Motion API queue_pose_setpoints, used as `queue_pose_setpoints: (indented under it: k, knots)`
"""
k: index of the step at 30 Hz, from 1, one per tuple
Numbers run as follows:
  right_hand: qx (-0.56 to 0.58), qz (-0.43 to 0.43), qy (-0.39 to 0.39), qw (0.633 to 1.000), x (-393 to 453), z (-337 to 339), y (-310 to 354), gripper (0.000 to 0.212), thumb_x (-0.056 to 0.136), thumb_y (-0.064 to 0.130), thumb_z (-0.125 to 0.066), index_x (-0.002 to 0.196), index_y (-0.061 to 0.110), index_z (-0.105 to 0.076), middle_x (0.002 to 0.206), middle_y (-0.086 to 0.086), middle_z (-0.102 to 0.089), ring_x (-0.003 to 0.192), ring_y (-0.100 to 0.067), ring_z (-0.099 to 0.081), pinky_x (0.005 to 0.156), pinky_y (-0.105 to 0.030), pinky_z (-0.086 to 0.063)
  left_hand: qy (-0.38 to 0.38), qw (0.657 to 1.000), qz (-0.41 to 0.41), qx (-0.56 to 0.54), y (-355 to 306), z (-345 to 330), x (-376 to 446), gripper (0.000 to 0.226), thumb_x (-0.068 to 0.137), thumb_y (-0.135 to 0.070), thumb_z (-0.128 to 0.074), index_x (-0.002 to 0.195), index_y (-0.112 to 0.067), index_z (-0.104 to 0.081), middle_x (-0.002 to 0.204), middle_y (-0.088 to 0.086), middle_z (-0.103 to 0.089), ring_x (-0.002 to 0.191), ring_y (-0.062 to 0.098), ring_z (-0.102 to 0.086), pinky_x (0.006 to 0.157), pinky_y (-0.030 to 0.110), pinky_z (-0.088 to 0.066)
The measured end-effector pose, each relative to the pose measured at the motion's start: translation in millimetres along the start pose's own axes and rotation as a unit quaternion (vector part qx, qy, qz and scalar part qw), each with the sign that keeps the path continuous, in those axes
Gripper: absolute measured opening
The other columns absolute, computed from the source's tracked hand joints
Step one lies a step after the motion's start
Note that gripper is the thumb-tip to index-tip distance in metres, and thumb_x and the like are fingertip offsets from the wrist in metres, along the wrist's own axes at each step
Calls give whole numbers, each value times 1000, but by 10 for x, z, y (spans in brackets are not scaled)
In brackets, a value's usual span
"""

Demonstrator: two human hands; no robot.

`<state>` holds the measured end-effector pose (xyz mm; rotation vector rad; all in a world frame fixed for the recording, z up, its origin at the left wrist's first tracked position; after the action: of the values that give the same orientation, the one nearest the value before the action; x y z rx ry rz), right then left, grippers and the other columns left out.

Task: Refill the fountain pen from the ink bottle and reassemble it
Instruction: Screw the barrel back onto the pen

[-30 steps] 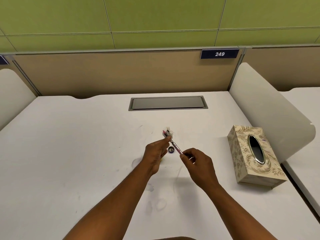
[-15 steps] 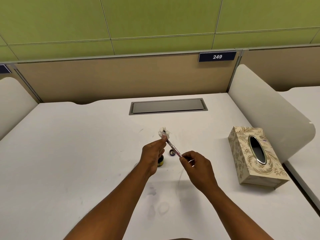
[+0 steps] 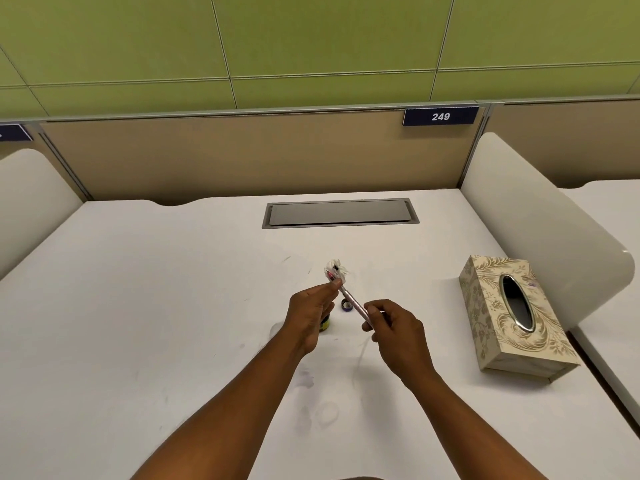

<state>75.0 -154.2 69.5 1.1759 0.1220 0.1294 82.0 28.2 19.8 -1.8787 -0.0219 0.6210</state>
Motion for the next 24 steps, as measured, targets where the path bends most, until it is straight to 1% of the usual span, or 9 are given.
queue_pose_setpoints:
  k: [2,5,8,9,11,13,15,19,24]
  knots:
    - [23,-21,8,999,-3,2,-8,10,92,39,-63,92,31,-68,76,6,-73,63,-12,-62,67,-31,-51,-3,1000,0,-7,1,12,-7,55,48,-49,-91,90,-14,-82,97,4,-69,96,21,-63,92,34,-48]
    - [9,-21,25,999,-18,4,-4,14,83,37,-75,94,32,-67,87,8,-68,65,-9,-56,65,-26,-46,-11,1000,0,-16,-10,19,-29,55,49,-47,-90,92,-13,-82,104,6,-74,102,22,-67,99,36,-49]
    - [-5,-16,12,1000,-20,30,-8,12,84,29,-74,93,31,-68,84,7,-67,62,-5,-53,61,-22,-43,-1,1000,4,-9,-7,-9,-49,55,50,-49,-90,92,-15,-82,98,5,-72,96,19,-62,90,34,-47]
    - [-3,-17,6,1000,-21,39,-12,10,85,28,-73,93,30,-68,82,7,-67,61,-4,-53,59,-20,-43,1,1000,5,-12,-2,-15,-50,54,52,-48,-90,94,-15,-82,100,4,-73,98,17,-63,90,33,-46]
    - [12,-26,0,1000,-25,53,-19,7,87,28,-71,93,28,-68,80,7,-70,66,-6,-59,61,-21,-46,5,1000,8,-21,1,-19,-47,50,63,-41,-89,102,-11,-80,107,2,-76,107,17,-68,100,33,-47]
    - [29,-32,-5,999,-25,73,-26,3,90,26,-67,91,24,-68,78,5,-73,65,-6,-64,62,-21,-47,9,1000,11,-22,-6,-29,-53,46,71,-34,-86,109,-9,-77,110,4,-77,111,19,-69,107,37,-47]
    - [39,-32,-10,999,-22,88,-27,8,94,25,-62,89,20,-68,77,4,-74,59,-2,-62,58,-14,-45,8,1000,12,-16,-8,-38,-60,45,73,-33,-85,110,-9,-76,109,4,-77,111,20,-69,108,39,-47]
    - [34,-27,-10,999,-20,105,-36,8,87,31,-71,89,24,-69,85,8,-70,67,-9,-60,63,-22,-45,4,1000,15,-22,3,-53,-62,40,76,-28,-84,110,-7,-76,108,5,-77,110,20,-70,107,39,-47]
    - [35,-30,-28,999,-16,146,-74,5,86,26,-73,88,22,-70,79,5,-70,68,-4,-61,64,-20,-47,13,999,19,-29,-24,-101,-64,37,78,-25,-83,109,-6,-76,109,5,-77,109,21,-70,104,36,-50]
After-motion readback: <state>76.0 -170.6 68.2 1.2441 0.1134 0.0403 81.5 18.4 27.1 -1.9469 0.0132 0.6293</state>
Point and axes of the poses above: each hand's wrist, its own x-axis towards the middle knuckle, its own z-axis out of the back of the hand, y = z × x, the point moved 6 cm from there along x, towards the middle knuckle
